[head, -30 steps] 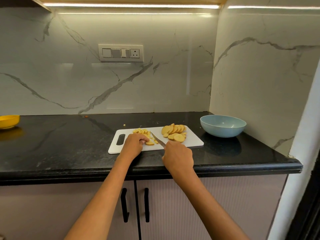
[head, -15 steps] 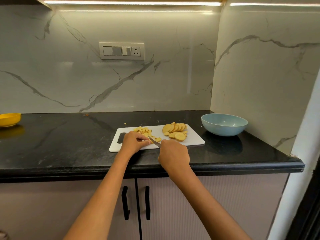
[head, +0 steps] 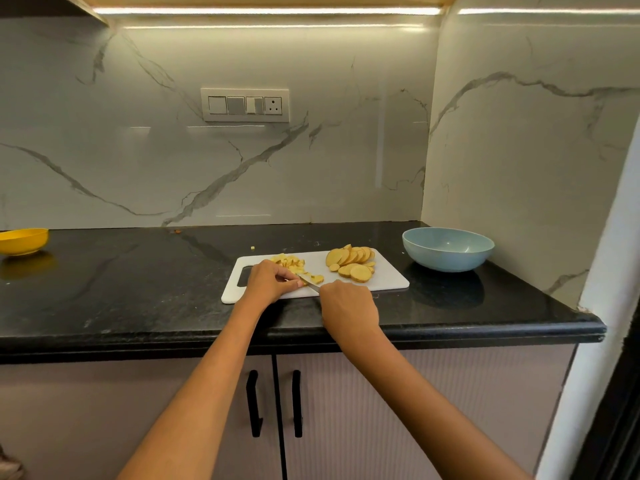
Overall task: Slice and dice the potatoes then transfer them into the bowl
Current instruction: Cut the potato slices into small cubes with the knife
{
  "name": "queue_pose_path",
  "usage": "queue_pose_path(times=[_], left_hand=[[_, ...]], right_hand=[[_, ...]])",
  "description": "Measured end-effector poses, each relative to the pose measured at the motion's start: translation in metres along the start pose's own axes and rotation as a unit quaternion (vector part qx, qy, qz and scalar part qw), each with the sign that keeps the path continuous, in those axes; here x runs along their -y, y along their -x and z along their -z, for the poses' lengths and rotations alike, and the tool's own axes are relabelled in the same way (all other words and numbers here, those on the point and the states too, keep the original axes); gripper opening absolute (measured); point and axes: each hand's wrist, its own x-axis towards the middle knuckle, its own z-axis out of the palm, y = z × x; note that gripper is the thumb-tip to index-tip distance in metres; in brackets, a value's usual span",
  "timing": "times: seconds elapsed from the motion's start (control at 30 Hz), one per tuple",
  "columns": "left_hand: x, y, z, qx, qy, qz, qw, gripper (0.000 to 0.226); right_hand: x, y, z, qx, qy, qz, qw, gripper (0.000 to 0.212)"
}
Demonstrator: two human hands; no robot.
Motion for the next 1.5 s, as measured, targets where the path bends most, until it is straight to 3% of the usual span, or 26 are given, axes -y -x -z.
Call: queue_pose_path(times=[0.17, 0.33, 0.73, 1.17, 1.4, 1.5], left_hand=[[0.004, 0.004, 0.002, 0.005, 0.039, -0.013, 0.999, 0.017], [0.008, 0.002, 0.001, -0.037, 0.053, 0.002, 0.998, 0.017], [0.011, 0.001, -0.001, -0.033, 0.052, -0.024, 0.998, 0.005], [0.006, 0.003, -0.001, -0.038, 0.015, -0.014, 0.999, 0.011], [0.004, 0.005, 0.001, -0.033, 0.008, -0.016, 0.999, 0.013], [0.005, 0.006, 0.001, -0.037, 0.015, -0.022, 0.999, 0.011]], right_hand=[[0.002, -0.003, -0.008, -0.007, -0.042, -0.039, 0.998, 0.024], [-0.006, 0.000, -0.006, 0.003, -0.094, -0.068, 0.993, 0.025], [0.003, 0.000, -0.005, 0.002, -0.069, -0.040, 0.997, 0.026], [-0.001, -0.018, -0.004, 0.024, -0.055, 0.001, 0.998, 0.024], [-0.014, -0.037, -0.010, 0.070, -0.172, -0.086, 0.979, 0.024], [-0.014, -0.032, -0.011, 0.058, -0.156, -0.076, 0.983, 0.023]])
